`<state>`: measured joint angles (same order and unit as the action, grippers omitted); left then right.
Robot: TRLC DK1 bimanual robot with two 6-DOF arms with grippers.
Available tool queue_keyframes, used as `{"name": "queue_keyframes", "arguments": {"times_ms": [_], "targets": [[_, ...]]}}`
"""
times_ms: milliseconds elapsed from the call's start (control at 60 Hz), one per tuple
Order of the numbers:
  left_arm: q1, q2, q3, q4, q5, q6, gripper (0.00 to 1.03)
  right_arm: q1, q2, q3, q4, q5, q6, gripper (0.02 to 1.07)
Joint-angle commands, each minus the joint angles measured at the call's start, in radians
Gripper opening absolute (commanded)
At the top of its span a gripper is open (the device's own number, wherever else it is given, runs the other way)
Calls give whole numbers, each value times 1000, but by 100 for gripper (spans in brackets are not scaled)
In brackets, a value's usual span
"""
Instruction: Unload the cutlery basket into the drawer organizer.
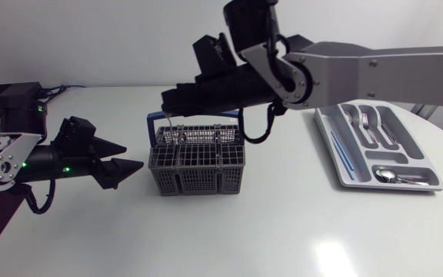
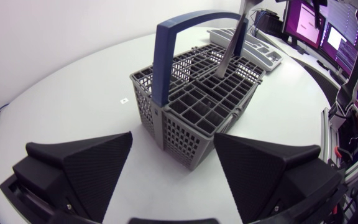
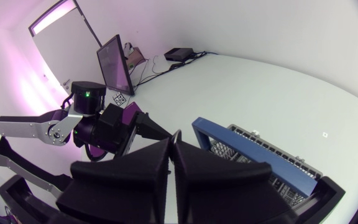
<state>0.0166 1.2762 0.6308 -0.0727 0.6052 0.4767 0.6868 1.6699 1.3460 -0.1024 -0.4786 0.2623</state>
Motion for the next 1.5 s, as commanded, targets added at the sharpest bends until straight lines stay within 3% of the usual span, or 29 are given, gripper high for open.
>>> {"name": "queue_keyframes", "arguments": {"times_ms": [0, 417, 667, 950, 1167, 1267, 1483], "targets": [[-4, -26, -25, -16, 11, 22, 92, -33, -53, -16, -37, -34, 25, 7], [-20, -113, -11, -110, 4, 22, 92, -144, -246, -93, -299, -63, -95, 7], [-61, -121, -13, -139, -44, 23, 92, -311, -343, -157, -459, -51, -216, 7], [-93, -124, -8, -151, -79, 23, 92, -527, -407, -251, -565, 67, -410, 7], [-102, -123, -6, -153, -94, 22, 92, -653, -427, -314, -566, 198, -558, 7], [-102, -123, -5, -153, -105, 22, 92, -701, -440, -367, -500, 284, -630, 7], [-101, -118, -10, -153, -107, 20, 92, -865, -401, -450, -342, 351, -781, 8]]}}
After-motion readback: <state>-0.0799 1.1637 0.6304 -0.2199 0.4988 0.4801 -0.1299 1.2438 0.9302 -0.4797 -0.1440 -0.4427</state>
